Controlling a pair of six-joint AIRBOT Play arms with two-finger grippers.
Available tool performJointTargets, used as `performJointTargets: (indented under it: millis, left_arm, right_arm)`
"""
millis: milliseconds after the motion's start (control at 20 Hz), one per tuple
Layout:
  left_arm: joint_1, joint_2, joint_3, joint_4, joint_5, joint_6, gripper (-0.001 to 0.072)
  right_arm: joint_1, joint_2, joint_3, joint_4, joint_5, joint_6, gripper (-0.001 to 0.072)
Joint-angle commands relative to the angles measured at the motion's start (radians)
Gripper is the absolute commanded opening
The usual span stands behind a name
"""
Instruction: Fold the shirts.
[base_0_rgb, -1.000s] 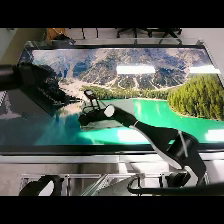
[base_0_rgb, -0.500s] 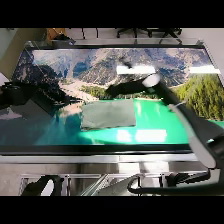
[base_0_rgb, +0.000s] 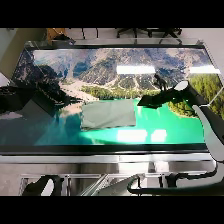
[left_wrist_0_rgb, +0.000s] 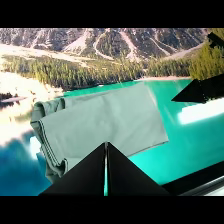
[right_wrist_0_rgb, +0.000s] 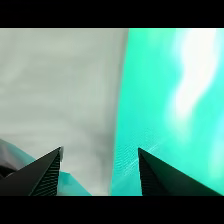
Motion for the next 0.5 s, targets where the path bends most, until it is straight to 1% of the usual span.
performJointTargets:
  millis: [0, 200, 250, 300, 350, 400, 450]
  left_arm:
    - [0.001, 0.002, 0.000, -0.001, -0.005, 0.001, 0.0018]
    - [0.001, 0.002, 0.000, 0.000, -0.005, 0.002, 0.0018]
    - [0.001, 0.002, 0.000, 0.000, -0.005, 0.005, 0.0018]
    - [0.001, 0.002, 0.000, 0.000, -0.005, 0.010, 0.0018]
    - [0.001, 0.002, 0.000, 0.000, -0.005, 0.010, 0.0018]
    - [0.001, 0.002, 0.000, 0.000, -0.005, 0.010, 0.0018]
    - [0.001, 0.002, 0.000, 0.000, -0.005, 0.017, 0.0018]
  right_arm:
    - [0.024, -0.069, -0.040, 0.117, -0.016, -0.061, 0.0539]
    - [0.101, -0.156, -0.039, 0.168, -0.074, -0.066, 0.0539]
    - [0.117, -0.171, -0.039, 0.201, -0.074, -0.094, 0.0537]
    - [0.128, -0.179, -0.039, 0.238, -0.074, -0.118, 0.0491]
    - [0.132, -0.178, -0.039, 0.277, -0.073, -0.156, 0.0326]
    - [0.131, -0.173, -0.034, 0.331, -0.063, -0.199, 0.0133]
    - [0.126, -0.166, -0.024, 0.366, -0.060, -0.217, 0.0076]
